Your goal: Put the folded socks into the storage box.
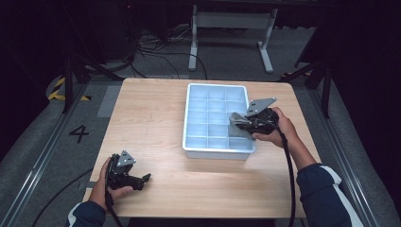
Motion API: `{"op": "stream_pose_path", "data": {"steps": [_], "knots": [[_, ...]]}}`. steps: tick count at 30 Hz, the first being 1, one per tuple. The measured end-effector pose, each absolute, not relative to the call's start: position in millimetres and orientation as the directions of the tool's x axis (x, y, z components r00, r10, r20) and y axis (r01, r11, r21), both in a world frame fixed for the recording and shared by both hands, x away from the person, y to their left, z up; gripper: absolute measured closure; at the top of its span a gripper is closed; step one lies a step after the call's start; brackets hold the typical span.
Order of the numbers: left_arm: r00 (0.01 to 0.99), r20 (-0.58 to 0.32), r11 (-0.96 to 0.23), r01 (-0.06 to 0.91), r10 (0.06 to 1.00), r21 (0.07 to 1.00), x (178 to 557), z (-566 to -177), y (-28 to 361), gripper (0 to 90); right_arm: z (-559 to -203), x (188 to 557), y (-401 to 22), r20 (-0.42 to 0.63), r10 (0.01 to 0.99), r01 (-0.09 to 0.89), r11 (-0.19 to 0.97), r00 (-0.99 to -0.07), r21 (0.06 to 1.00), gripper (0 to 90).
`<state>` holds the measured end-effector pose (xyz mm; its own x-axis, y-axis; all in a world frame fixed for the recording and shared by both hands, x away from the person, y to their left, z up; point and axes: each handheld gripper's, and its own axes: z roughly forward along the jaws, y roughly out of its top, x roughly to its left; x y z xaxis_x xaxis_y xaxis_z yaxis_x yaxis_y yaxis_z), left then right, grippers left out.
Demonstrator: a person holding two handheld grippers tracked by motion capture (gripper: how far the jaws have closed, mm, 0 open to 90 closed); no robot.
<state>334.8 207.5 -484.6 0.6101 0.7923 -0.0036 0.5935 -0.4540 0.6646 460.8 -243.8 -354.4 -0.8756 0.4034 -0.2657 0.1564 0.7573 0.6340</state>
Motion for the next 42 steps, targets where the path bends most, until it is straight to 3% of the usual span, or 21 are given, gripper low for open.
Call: {"op": "stream_pose_path", "data": {"steps": [16, 25, 42], "knots": [[0.603, 0.001, -0.449, 0.593, 0.798, 0.668, 331, -484, 209, 2.1, -378, 476, -230, -0.283, 0.399, 0.167, 0.786, -0.872, 0.595, 71.7], [0.603, 0.001, -0.449, 0.593, 0.798, 0.668, 331, -484, 209, 2.1, -384, 476, -232, -0.351, 0.401, 0.160, 0.820, -0.846, 0.550, 71.8], [0.603, 0.001, -0.449, 0.593, 0.798, 0.668, 331, -484, 209, 2.1, -395, 474, -221, -0.302, 0.253, 0.106, 0.897, -0.919, 0.429, 69.2]]}}
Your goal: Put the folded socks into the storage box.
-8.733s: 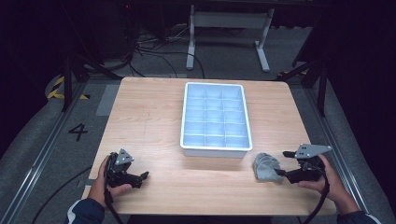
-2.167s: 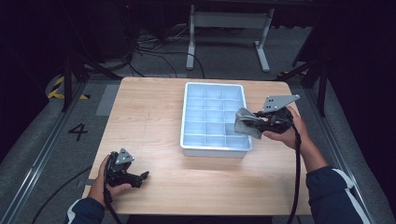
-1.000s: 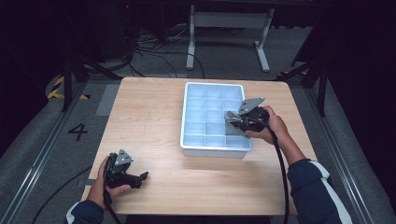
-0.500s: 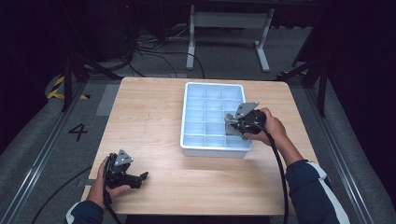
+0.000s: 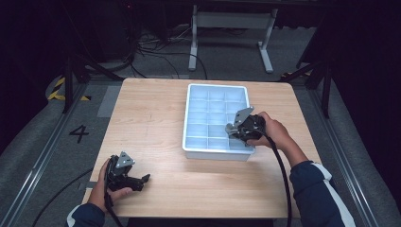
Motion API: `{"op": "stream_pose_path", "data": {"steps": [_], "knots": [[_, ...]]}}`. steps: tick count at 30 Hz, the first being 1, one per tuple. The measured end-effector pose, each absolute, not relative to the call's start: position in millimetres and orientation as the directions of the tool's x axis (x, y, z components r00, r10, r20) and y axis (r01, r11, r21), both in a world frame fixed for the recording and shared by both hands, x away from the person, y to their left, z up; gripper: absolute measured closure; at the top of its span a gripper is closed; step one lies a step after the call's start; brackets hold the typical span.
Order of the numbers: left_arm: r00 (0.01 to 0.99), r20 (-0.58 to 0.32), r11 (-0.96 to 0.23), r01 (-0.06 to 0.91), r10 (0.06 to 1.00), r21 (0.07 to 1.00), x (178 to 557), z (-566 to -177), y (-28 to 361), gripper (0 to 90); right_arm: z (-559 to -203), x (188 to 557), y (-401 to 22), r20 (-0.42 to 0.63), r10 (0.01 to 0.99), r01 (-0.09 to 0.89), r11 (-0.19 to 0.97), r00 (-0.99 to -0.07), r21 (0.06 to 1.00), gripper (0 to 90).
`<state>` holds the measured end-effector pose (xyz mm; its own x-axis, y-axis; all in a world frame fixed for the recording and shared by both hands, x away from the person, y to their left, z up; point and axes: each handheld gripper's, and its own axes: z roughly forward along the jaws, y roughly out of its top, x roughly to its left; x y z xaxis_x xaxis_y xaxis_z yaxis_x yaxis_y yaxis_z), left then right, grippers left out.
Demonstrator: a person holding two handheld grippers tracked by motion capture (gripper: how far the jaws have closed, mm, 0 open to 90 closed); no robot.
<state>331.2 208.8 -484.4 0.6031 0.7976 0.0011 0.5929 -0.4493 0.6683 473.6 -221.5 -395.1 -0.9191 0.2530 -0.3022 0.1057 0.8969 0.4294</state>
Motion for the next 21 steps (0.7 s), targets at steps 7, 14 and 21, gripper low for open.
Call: {"op": "stream_pose_path", "data": {"steps": [7, 14, 21], "knots": [[0.604, 0.002, -0.450, 0.592, 0.797, 0.668, 331, -484, 209, 2.1, -397, 479, -220, -0.259, 0.196, 0.092, 0.926, -0.946, 0.367, 70.5], [0.604, 0.001, -0.450, 0.593, 0.797, 0.668, 331, -484, 209, 2.1, -403, 488, -215, -0.230, 0.193, 0.117, 0.945, -0.954, 0.305, 71.1], [0.603, 0.002, -0.449, 0.592, 0.798, 0.669, 331, -485, 209, 2.1, -412, 494, -206, -0.230, 0.179, 0.125, 0.965, -0.957, 0.229, 71.2]]}}
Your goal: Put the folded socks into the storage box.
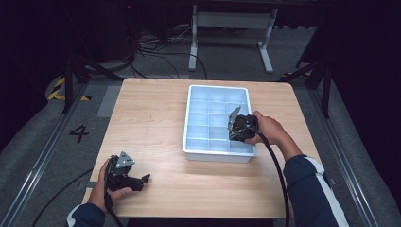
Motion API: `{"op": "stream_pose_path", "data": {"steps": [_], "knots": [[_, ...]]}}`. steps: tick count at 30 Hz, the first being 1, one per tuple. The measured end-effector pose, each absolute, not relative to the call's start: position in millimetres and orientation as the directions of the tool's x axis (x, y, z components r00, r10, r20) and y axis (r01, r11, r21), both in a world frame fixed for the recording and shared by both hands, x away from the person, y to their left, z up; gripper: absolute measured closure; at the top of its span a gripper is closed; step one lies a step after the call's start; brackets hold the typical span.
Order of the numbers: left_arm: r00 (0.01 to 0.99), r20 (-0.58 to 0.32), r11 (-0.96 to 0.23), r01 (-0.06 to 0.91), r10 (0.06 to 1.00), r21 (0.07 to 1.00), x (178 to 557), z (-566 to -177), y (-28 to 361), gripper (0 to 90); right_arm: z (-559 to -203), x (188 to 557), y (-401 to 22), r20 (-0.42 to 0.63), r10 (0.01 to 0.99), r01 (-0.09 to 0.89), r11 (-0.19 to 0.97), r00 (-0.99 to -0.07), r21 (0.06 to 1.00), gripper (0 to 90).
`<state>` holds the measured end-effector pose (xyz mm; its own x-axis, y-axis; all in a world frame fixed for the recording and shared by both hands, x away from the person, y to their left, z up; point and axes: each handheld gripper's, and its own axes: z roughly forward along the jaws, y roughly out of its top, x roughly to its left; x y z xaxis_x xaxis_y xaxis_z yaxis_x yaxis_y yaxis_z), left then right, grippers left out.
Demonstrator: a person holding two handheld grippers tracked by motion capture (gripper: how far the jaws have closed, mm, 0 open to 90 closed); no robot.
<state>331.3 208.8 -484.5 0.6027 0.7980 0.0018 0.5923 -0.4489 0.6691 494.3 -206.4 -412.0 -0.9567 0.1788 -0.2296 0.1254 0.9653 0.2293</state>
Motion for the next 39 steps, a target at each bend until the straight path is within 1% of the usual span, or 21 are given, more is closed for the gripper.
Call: {"op": "stream_pose_path", "data": {"steps": [3, 5, 11, 13, 16, 21, 22, 24, 27, 28, 29, 30, 31, 32, 34, 37, 39], "knots": [[0.602, 0.002, -0.448, 0.592, 0.798, 0.669, 331, -485, 209, 2.1, -413, 497, -206, -0.210, 0.185, 0.136, 0.964, -0.960, 0.229, 71.2], [0.602, 0.001, -0.447, 0.593, 0.799, 0.670, 331, -485, 209, 2.1, -414, 500, -208, -0.184, 0.210, 0.164, 0.957, -0.960, 0.238, 71.2], [0.603, 0.003, -0.449, 0.592, 0.798, 0.669, 331, -485, 209, 2.1, -414, 501, -206, -0.191, 0.214, 0.170, 0.960, -0.958, 0.222, 69.8], [0.604, 0.002, -0.450, 0.592, 0.797, 0.668, 331, -484, 209, 2.1, -414, 500, -206, -0.205, 0.224, 0.178, 0.959, -0.953, 0.222, 65.8], [0.603, 0.001, -0.449, 0.593, 0.798, 0.668, 331, -484, 209, 2.1, -413, 499, -208, -0.201, 0.233, 0.183, 0.953, -0.951, 0.240, 63.6], [0.603, 0.002, -0.449, 0.592, 0.798, 0.669, 331, -485, 209, 2.1, -403, 497, -214, -0.206, 0.246, 0.183, 0.942, -0.947, 0.283, 56.7], [0.603, 0.002, -0.449, 0.592, 0.798, 0.669, 331, -485, 209, 2.1, -402, 496, -216, -0.208, 0.264, 0.196, 0.935, -0.942, 0.297, 54.7], [0.603, 0.001, -0.449, 0.593, 0.798, 0.668, 331, -484, 209, 2.1, -399, 496, -218, -0.209, 0.269, 0.199, 0.932, -0.940, 0.304, 53.5], [0.602, 0.002, -0.449, 0.592, 0.798, 0.669, 331, -485, 209, 2.1, -393, 494, -224, -0.212, 0.280, 0.201, 0.922, -0.936, 0.331, 54.4], [0.602, 0.002, -0.448, 0.592, 0.798, 0.670, 331, -485, 209, 2.1, -391, 493, -225, -0.218, 0.282, 0.199, 0.920, -0.934, 0.338, 55.5], [0.603, 0.002, -0.450, 0.593, 0.797, 0.668, 331, -484, 209, 2.1, -389, 491, -226, -0.209, 0.285, 0.202, 0.917, -0.935, 0.345, 58.7], [0.603, 0.002, -0.450, 0.593, 0.797, 0.668, 331, -484, 209, 2.1, -389, 491, -226, -0.209, 0.285, 0.202, 0.917, -0.935, 0.345, 58.7], [0.603, 0.001, -0.449, 0.593, 0.798, 0.668, 331, -484, 209, 2.1, -386, 489, -228, -0.205, 0.283, 0.198, 0.914, -0.937, 0.353, 62.6], [0.603, 0.002, -0.449, 0.592, 0.798, 0.669, 331, -484, 209, 2.1, -385, 488, -229, -0.205, 0.291, 0.207, 0.912, -0.934, 0.354, 69.8], [0.603, 0.001, -0.450, 0.593, 0.798, 0.668, 331, -484, 209, 2.1, -386, 486, -228, -0.210, 0.286, 0.207, 0.921, -0.935, 0.331, 77.2], [0.603, 0.001, -0.449, 0.593, 0.798, 0.668, 331, -484, 209, 2.1, -388, 486, -226, -0.202, 0.288, 0.216, 0.924, -0.936, 0.316, 79.6], [0.603, 0.001, -0.449, 0.593, 0.798, 0.668, 331, -484, 209, 2.1, -391, 488, -223, -0.218, 0.274, 0.207, 0.935, -0.937, 0.288, 80.0]]}}
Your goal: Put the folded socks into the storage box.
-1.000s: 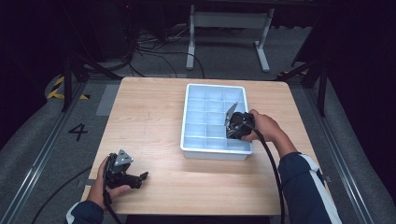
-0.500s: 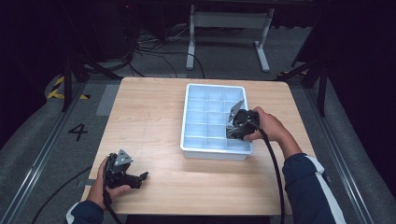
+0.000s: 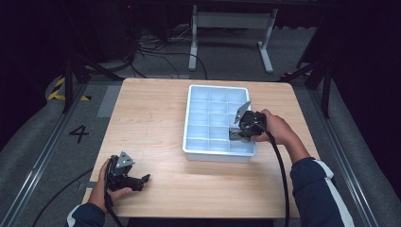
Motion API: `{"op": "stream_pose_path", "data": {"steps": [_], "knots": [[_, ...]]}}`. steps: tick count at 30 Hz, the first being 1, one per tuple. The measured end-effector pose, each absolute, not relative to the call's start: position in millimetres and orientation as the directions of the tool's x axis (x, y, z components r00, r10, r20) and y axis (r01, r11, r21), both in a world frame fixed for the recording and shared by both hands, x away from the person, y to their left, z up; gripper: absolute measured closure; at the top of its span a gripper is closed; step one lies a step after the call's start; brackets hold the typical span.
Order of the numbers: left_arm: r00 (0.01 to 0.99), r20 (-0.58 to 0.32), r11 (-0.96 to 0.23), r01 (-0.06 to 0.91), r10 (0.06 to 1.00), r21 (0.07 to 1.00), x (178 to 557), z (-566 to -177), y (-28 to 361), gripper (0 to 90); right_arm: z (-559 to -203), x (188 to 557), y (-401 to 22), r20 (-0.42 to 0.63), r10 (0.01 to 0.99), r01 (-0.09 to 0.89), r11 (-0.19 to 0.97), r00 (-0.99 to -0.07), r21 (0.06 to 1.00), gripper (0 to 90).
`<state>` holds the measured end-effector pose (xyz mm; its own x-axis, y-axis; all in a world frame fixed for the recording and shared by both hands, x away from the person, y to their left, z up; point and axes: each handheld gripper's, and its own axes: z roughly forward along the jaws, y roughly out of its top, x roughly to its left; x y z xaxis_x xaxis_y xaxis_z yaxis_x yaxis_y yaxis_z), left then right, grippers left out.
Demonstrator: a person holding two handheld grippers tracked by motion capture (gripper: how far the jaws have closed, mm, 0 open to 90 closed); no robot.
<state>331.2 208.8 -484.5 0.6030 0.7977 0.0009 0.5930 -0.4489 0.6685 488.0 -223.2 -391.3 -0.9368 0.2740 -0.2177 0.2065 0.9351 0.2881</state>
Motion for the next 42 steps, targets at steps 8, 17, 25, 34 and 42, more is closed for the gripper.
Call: {"op": "stream_pose_path", "data": {"steps": [8, 17, 25, 34, 42], "knots": [[0.601, 0.002, -0.447, 0.592, 0.799, 0.671, 331, -485, 209, 2.1, -407, 491, -211, -0.249, 0.261, 0.210, 0.954, -0.933, 0.215, 80.6], [0.602, 0.002, -0.447, 0.592, 0.799, 0.671, 331, -485, 209, 2.1, -416, 491, -207, -0.262, 0.248, 0.202, 0.961, -0.933, 0.192, 81.0], [0.601, 0.002, -0.447, 0.592, 0.799, 0.670, 331, -485, 209, 2.1, -416, 491, -207, -0.262, 0.246, 0.199, 0.961, -0.933, 0.192, 81.0], [0.601, 0.002, -0.447, 0.592, 0.799, 0.670, 331, -485, 209, 2.1, -415, 492, -214, -0.249, 0.266, 0.206, 0.948, -0.931, 0.242, 79.5], [0.601, 0.002, -0.447, 0.592, 0.799, 0.670, 331, -485, 209, 2.1, -410, 490, -220, -0.247, 0.289, 0.215, 0.934, -0.925, 0.287, 77.2]]}}
